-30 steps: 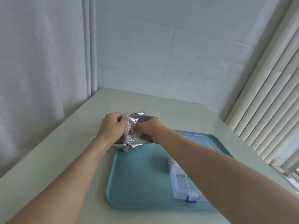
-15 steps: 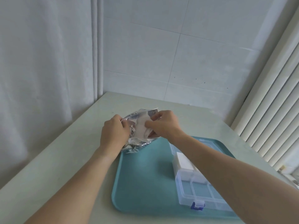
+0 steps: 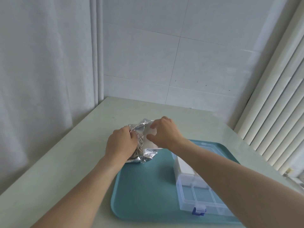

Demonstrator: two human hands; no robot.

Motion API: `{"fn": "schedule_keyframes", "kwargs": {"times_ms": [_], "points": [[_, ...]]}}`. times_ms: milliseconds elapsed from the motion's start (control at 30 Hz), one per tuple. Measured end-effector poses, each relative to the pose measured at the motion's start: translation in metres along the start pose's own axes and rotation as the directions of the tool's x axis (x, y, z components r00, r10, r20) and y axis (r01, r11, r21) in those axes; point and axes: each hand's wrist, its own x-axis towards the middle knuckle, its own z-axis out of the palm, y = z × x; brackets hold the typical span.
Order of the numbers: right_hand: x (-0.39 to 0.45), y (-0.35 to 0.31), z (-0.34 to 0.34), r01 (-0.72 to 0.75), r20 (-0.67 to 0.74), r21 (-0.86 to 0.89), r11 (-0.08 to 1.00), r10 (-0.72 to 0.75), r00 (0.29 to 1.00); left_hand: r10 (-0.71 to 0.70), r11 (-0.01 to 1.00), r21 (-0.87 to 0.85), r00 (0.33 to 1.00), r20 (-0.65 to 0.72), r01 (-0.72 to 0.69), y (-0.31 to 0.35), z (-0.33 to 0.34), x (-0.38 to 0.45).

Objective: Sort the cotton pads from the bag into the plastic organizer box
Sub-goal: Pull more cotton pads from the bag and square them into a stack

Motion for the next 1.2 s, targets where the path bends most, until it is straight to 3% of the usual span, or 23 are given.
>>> {"fn": "schedule_keyframes", "kwargs": {"times_ms": [133, 233, 367, 633, 733, 933, 1033, 1133, 1200], "points": [[0.005, -0.001, 0.002, -0.105, 0.064, -0.22, 0.97, 0.121, 0.991, 0.01, 1.0, 0.01, 1.0, 0.007, -0.01, 0.0, 0.001, 0.001], [0.002, -0.004, 0.002, -0.052, 0.065, -0.292, 0.955, 0.074, 0.995, 0.02, 0.999, 0.03, 1.0, 0.013, -0.021, 0.0, 0.002, 0.001], [-0.001, -0.005, 0.004, 0.031, 0.148, -0.025, 0.999, -0.027, 0.989, 0.033, 0.998, 0.044, 0.999, 0.005, -0.033, 0.0, 0.002, 0.0], [0.002, 0.001, -0.005, -0.154, 0.298, 0.282, 0.947, 0.066, 0.952, 0.027, 0.999, 0.027, 1.0, -0.008, -0.027, 0.0, -0.001, 0.001], [0.002, 0.013, -0.019, -0.218, 0.264, 0.39, 0.895, 0.118, 0.957, 0.028, 0.997, 0.079, 0.999, -0.019, -0.027, -0.001, -0.003, 0.001], [-0.008, 0.052, -0.025, -0.295, 0.242, 0.64, 0.709, 0.178, 0.954, 0.0, 0.999, 0.045, 1.0, 0.003, 0.0, 0.009, -0.001, -0.008], [-0.021, 0.07, -0.026, -0.284, 0.227, 0.733, 0.619, 0.171, 0.959, 0.127, 0.982, -0.114, 0.973, -0.195, -0.151, 0.02, 0.001, -0.016], [-0.037, 0.086, -0.035, -0.27, 0.236, 0.868, 0.418, 0.131, 0.963, 0.217, 0.81, -0.435, 0.89, -0.401, -0.393, 0.049, -0.007, -0.021], [-0.043, 0.096, -0.044, -0.242, 0.222, 0.93, 0.276, 0.103, 0.97, 0.156, 0.709, -0.619, 0.931, -0.331, -0.339, 0.075, -0.013, -0.019]]}}
